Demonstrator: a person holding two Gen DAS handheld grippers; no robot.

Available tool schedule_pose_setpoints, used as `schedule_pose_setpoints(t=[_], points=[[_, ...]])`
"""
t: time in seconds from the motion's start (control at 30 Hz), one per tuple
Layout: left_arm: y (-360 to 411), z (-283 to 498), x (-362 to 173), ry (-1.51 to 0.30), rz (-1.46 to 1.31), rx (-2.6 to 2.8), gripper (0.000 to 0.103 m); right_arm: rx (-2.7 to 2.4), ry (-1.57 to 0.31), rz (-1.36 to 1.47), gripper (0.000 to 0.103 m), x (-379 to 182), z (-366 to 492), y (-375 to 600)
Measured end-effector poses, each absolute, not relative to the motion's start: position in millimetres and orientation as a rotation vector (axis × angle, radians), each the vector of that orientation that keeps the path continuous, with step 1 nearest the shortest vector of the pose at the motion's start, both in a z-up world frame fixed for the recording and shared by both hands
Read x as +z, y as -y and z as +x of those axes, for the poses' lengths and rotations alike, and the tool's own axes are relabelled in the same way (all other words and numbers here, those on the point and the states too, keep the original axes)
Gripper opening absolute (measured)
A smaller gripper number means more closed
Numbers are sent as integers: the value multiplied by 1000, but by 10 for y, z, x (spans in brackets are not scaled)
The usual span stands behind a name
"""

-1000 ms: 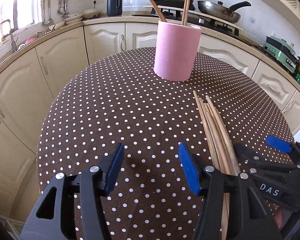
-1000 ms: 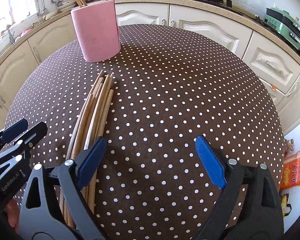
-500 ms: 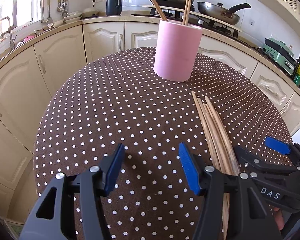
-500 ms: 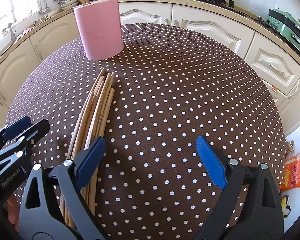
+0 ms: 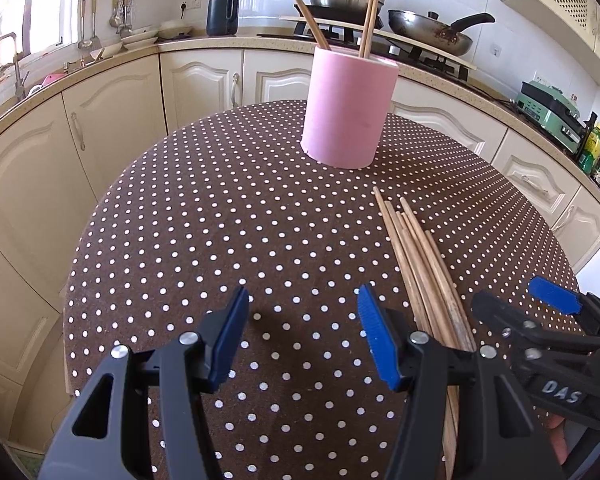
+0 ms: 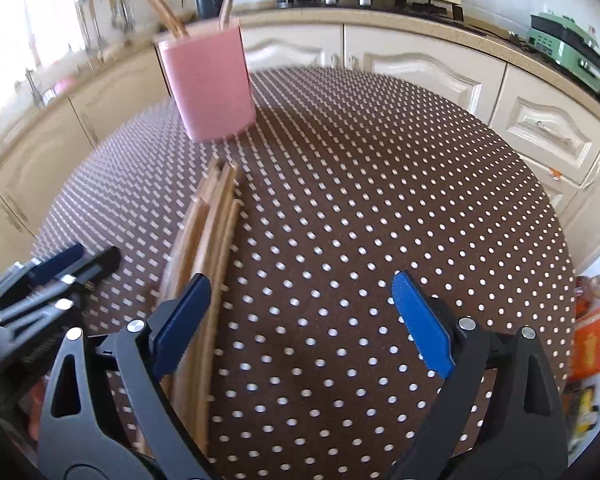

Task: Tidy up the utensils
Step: 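Move the right gripper back over the chopstick pile, then close the right gripper on a single chopstick from the pile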

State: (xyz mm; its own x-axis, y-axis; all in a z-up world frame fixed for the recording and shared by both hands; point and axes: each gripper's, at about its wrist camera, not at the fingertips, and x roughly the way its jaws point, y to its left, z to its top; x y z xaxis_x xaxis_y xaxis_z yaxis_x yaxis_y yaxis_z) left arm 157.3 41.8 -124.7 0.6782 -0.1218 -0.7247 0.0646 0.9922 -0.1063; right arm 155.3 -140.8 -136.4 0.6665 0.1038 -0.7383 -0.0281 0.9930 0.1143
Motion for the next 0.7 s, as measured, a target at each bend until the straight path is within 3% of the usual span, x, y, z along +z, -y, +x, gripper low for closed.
schedule_pose_setpoints(t=[0.47, 0.5, 0.67, 0.7], points=[[-368, 1559, -1236, -808, -47, -95, 57, 5, -876, -56, 88, -1419, 1555, 1212], [-375, 1550, -1246, -811, -53, -94, 57, 18, -883, -80, 80, -1432, 1559, 1167], [-367, 1547, -1241, -806, -52, -112, 57, 76, -881, -81, 64, -1418, 1552, 1145], [-361, 1549, -1243, -806, -47, -113, 57, 98, -881, -73, 55, -1417, 1551, 1143]])
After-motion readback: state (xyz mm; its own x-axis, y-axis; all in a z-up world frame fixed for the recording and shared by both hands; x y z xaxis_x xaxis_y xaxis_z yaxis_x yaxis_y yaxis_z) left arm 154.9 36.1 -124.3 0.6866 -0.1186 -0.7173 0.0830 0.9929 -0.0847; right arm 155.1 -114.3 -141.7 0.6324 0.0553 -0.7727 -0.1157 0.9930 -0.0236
